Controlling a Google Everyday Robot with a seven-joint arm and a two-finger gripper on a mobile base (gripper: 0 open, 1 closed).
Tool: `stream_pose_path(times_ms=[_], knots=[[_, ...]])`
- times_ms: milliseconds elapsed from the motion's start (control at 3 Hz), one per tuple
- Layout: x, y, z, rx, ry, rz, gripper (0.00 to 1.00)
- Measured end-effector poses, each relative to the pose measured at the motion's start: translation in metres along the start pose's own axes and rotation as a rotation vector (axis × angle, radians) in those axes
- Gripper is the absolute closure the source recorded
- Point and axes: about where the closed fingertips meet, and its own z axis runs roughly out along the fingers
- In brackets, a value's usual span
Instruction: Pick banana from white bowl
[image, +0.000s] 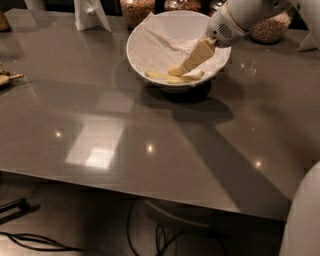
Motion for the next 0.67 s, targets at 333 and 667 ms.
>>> stream_pose_path(times_ms=[333, 667], knots=[[0.005, -0.006, 0.012, -0.020, 0.028, 0.006, 0.38], [0.013, -0.011, 0.024, -0.044, 0.061, 0.019, 0.39]])
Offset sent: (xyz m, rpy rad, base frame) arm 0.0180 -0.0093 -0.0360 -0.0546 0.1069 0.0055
